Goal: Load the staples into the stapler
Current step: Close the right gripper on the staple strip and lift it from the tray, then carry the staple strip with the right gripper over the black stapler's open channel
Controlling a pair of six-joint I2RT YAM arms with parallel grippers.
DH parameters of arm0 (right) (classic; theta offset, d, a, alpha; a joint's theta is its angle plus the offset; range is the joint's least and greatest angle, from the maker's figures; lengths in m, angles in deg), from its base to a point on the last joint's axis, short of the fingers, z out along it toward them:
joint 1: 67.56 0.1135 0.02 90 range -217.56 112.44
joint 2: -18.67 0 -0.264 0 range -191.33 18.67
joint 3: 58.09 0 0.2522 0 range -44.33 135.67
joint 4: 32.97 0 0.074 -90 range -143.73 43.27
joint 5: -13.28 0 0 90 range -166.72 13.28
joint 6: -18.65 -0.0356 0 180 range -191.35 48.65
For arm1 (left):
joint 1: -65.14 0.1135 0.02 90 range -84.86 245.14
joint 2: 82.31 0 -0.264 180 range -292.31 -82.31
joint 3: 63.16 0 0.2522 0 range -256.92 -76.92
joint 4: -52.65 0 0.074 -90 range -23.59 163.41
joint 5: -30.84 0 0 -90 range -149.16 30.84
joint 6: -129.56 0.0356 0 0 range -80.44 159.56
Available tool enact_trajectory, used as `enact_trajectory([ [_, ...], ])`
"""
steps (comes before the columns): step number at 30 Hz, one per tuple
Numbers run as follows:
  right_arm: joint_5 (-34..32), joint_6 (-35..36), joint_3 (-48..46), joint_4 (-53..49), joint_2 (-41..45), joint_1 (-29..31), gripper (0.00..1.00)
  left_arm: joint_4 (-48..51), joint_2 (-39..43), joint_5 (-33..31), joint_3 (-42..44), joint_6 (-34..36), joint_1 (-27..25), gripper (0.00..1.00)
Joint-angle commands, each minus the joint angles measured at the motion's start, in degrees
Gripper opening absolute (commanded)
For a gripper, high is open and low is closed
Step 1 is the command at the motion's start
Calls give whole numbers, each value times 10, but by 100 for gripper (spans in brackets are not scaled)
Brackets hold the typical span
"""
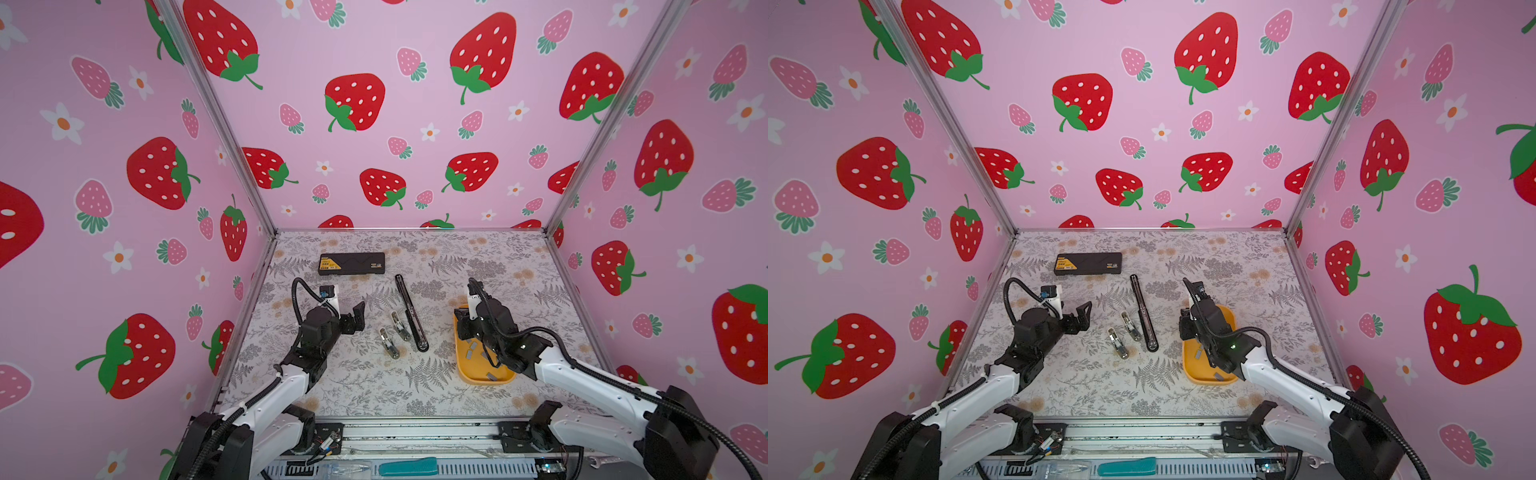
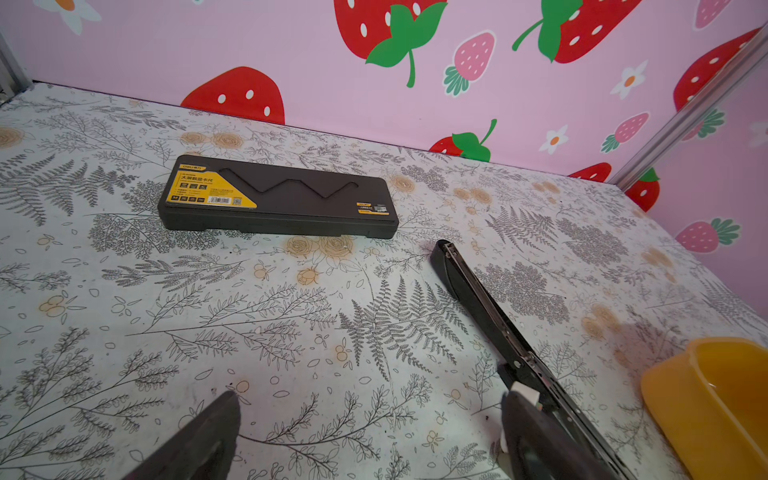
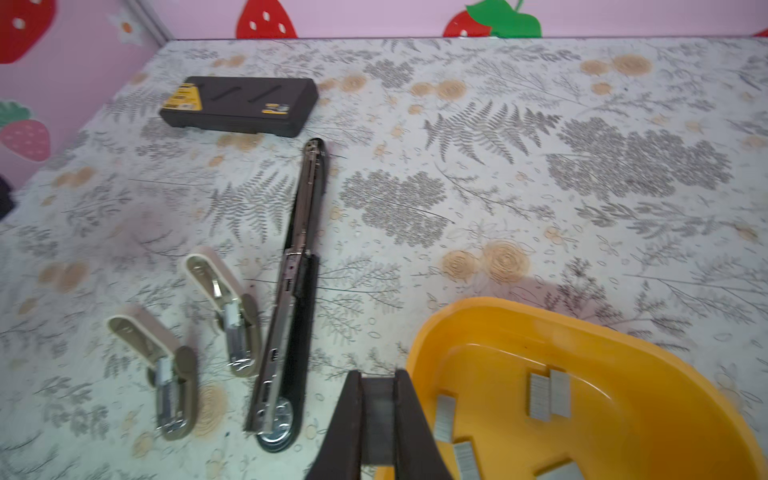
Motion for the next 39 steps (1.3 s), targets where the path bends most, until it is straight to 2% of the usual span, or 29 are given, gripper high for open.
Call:
enact_trajectory([
  [1, -25, -12, 9, 47, 2, 42, 8, 22, 6, 31, -12, 3, 3, 99],
  [4, -23, -2, 18, 84, -32, 68, 8, 39, 6, 45, -23, -2, 3, 99],
  [8, -19, 11, 64, 78, -111, 81, 8, 33, 15, 80, -16, -9, 3, 99],
  [14, 2, 8, 86, 108, -181, 87, 8, -35, 18, 200, 5, -1, 3, 99],
  [22, 10, -7, 105, 108, -241, 88, 8, -49, -28, 274, -15, 16, 2, 99],
  [31, -31, -13, 118, 100, -286, 87, 8, -50, -21, 255, -9, 20, 1, 99],
  [39, -38, -14, 133, 97, -320, 86, 8, -58, -10, 261, 1, 20, 1, 99],
])
